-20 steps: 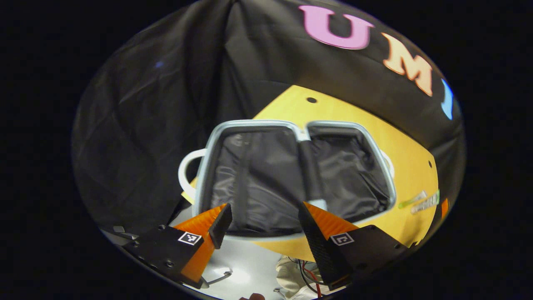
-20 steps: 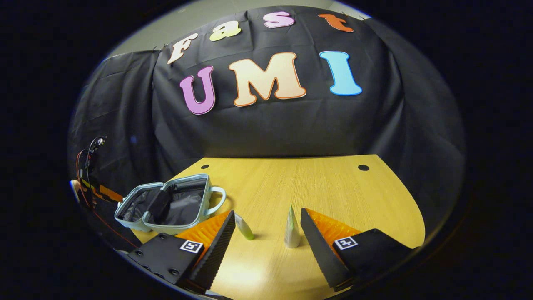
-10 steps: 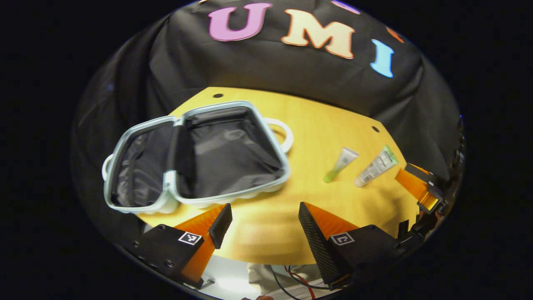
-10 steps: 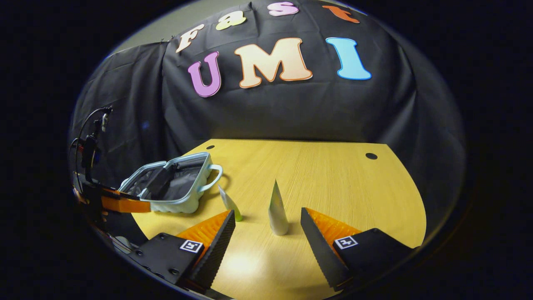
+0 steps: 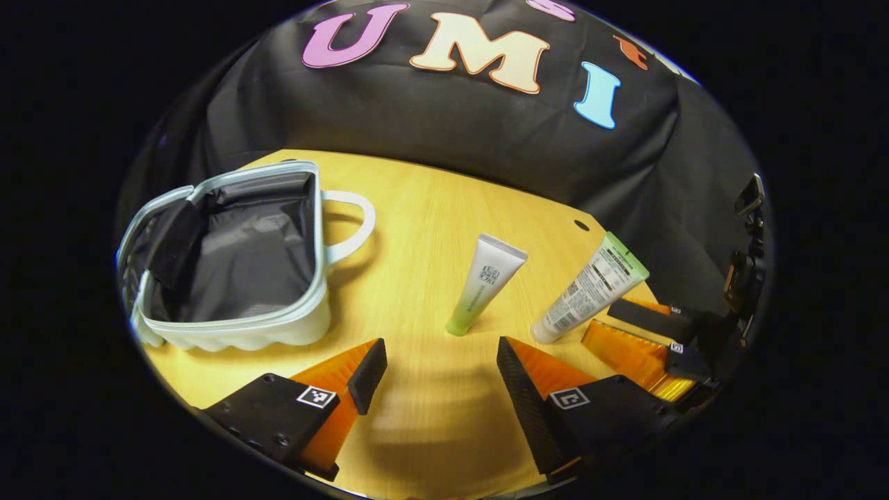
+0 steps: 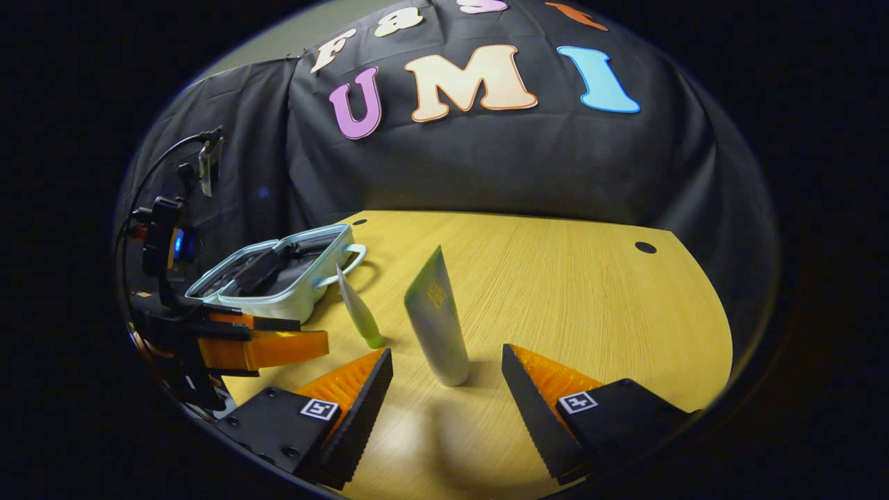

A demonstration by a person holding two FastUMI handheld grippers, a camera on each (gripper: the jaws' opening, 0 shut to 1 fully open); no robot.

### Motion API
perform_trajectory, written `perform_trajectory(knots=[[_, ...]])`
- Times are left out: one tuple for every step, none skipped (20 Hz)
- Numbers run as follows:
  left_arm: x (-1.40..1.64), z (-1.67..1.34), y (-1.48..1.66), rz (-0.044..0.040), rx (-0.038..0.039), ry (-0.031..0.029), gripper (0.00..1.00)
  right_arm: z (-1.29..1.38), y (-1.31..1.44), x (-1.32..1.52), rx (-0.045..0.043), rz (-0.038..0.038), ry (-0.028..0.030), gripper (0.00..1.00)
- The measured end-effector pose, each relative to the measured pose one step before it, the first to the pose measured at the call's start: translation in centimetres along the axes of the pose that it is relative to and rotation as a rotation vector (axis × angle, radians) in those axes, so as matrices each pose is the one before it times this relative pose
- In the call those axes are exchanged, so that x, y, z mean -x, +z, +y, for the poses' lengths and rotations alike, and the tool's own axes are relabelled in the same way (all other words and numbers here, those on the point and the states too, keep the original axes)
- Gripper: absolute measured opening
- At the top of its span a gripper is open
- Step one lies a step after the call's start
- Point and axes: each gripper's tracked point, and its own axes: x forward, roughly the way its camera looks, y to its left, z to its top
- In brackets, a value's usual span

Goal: First open the suitcase, pack the skin care products into it, and then close the suitcase.

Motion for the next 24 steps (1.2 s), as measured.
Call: perform_trajectory(knots=[[-0.792, -0.135, 0.172, -0.01118, 0.00561, -0.00197, 0.96, -0.041, -0.012, -0.432, 0.01288, -0.00853, 0.00307, 0.99], [-0.665, -0.103, 0.279, -0.0137, -0.00047, -0.00285, 0.95, 0.007, 0.047, -0.368, 0.0099, -0.00619, 0.00628, 0.99], [-0.619, -0.009, 0.271, -0.01531, -0.00322, -0.0001, 0.95, 0.144, -0.143, -0.397, 0.00696, -0.00329, 0.0087, 0.98], [-0.696, -0.171, 0.361, -0.01552, -0.00256, -0.0048, 0.95, 0.117, -0.026, -0.437, 0.00365, -0.00058, 0.00855, 0.98], [-0.636, -0.257, 0.395, -0.01907, -0.00106, -0.0069, 0.95, 0.196, -0.184, -0.296, 0.0033, -0.00223, 0.00874, 0.99], [-0.435, -0.271, 0.473, -0.01819, -0.00073, -0.01045, 0.95, 0.158, -0.007, -0.355, 0.00601, -0.00423, 0.00343, 0.99], [-0.488, -0.198, 0.218, -0.01173, -0.00565, -0.00624, 0.95, 0.089, -0.083, -0.298, 0.00581, -0.00287, 0.00036, 0.99], [-0.411, -0.101, 0.223, -0.009, -0.01081, -0.00327, 0.95, 0.146, -0.056, -0.305, 0.00143, -0.00315, 0.00234, 0.99], [-0.64, -0.15, -0.031, -0.00446, -0.00695, 0.00133, 0.95, 0.154, -0.111, -0.319, -0.00028, -0.00052, 0.00239, 0.99], [-0.529, -0.197, 0.073, -0.00208, -0.00128, -0.00592, 0.94, 0.043, -0.082, -0.372, 0.00087, 0.00324, -0.00114, 0.99], [-0.448, -0.267, 0.059, -0.00589, 0.00204, -0.00555, 0.92, -0.212, -0.373, -0.288, 0.00285, 0.00555, -0.00673, 0.99], [-0.404, -0.127, -0.025, -0.00375, 0.00013, -0.00436, 0.89, -0.145, -0.172, -0.2, -0.00012, 0.00406, -0.0034, 0.99], [-0.475, -0.026, -0.144, 0.00193, -0.00006, -0.00274, 0.81, -0.178, -0.202, -0.204, -0.0024, 0.00526, -0.00671, 0.99], [-0.347, -0.164, -0.146, 0.00674, 0.00104, -0.0037, 0.77, -0.219, -0.169, -0.227, -0.00496, 0.00682, -0.00527, 0.99], [-0.424, -0.062, -0.259, 0.00839, 0.00132, -0.00203, 0.71, -0.225, -0.175, -0.315, -0.00629, 0.00497, -0.00494, 0.99], [-0.168, 0.005, -0.178, 0.00736, 0.00116, -0.0022, 0.7, -0.142, -0.001, -0.194, -0.00763, 0.00189, -0.0022, 0.99], [-0.232, 0.027, -0.07, 0.00299, -0.00011, -0.004, 0.41, -0.015, 0.023, -0.229, -0.00696, -0.0022, -0.00262, 0.99], [0.238, -0.181, 0.158, -0.00514, 0.00317, -0.00828, 0.34, 0.057, 0.138, -0.178, -0.00573, -0.00555, -0.00015, 0.99], [-0.328, -0.247, 0.113, -0.00695, 0.01379, -0.01228, 0.32, 0.081, -0.001, -0.227, -0.00418, -0.0051, 0.00187, 0.99], [-0.01, -0.164, -0.066, 0.00317, 0.00546, -0.00624, 0.3, 0.097, 0.016, -0.311, -0.00189, -0.00067, 0.0025, 0.98], [0.262, 0.095, -0.024, 0.00327, -0.00351, 0.00114, 0.22, 0.122, -0.161, -0.345, 0.00015, 0.00112, 0.00161, 0.98], [0.296, 0.108, 0.101, 0.00187, -0.00911, 0.0008, 0.2, 0.118, -0.236, -0.207, -0.00005, 0.00478, 0.00359, 0.97], [0.21, 0.029, 0.158, -0.00409, -0.00815, 0.00055, 0.19, 0.137, -0.145, -0.23, -0.00423, 0.00636, 0.00561, 0.93], [0.395, 0.038, 0.272, -0.00096, -0.00276, -0.0007, 0.19, 0.391, 0.361, 0.198, -0.0073, -0.00952, 0.009, 0.91]])
